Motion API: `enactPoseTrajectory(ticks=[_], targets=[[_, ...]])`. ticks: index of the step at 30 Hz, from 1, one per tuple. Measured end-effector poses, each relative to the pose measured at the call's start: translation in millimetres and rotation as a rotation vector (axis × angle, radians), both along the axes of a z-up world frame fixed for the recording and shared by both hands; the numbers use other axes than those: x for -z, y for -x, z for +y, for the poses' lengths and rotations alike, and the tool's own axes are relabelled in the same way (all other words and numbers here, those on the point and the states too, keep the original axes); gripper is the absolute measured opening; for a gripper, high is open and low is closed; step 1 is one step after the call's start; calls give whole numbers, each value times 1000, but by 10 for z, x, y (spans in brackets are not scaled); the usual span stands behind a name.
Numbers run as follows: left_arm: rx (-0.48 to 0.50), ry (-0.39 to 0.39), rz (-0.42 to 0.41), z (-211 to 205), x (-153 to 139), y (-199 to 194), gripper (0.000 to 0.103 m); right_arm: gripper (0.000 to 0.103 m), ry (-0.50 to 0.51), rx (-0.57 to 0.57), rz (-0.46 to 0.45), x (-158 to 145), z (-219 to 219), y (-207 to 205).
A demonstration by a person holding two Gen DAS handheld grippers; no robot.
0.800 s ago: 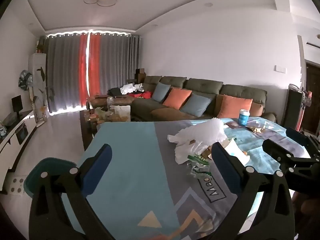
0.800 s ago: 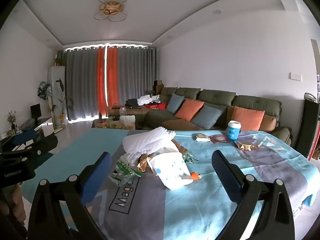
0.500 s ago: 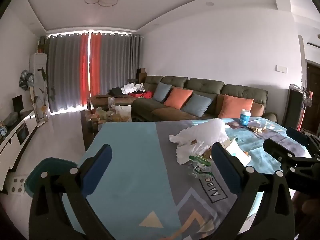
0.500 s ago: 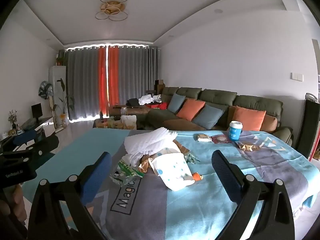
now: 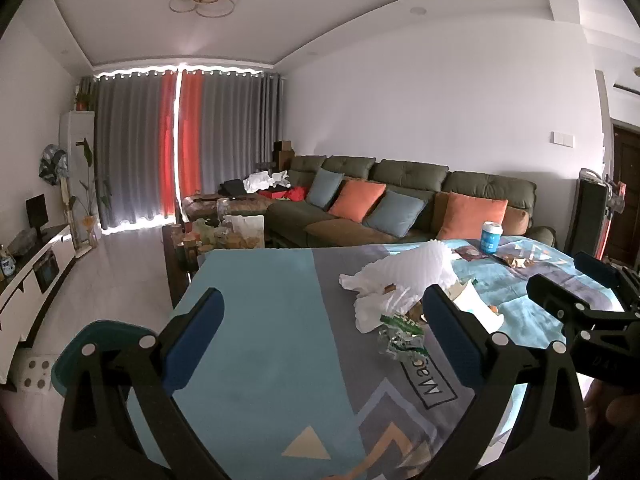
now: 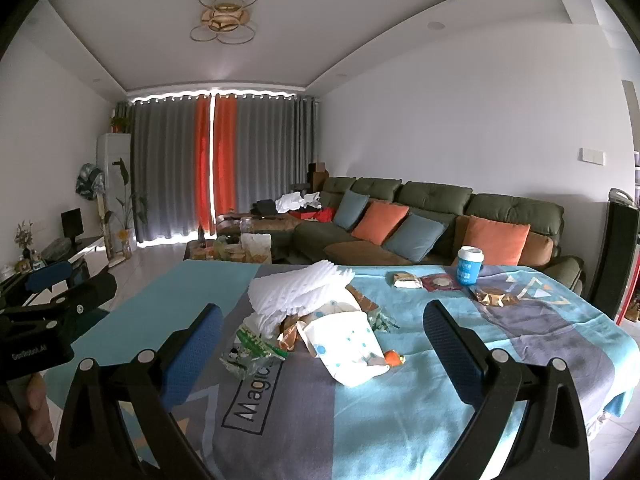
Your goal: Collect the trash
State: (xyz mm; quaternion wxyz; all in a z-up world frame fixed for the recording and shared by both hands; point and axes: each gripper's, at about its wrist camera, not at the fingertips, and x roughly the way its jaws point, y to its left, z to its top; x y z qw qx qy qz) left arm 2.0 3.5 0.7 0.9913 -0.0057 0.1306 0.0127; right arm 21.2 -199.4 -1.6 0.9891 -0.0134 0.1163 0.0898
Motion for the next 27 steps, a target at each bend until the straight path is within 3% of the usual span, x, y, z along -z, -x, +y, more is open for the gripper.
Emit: enactPoseTrajectory(ticks=[27], targets=[[0, -4, -10, -24, -25, 11, 98, 97, -8, 6, -6, -4, -26, -14]])
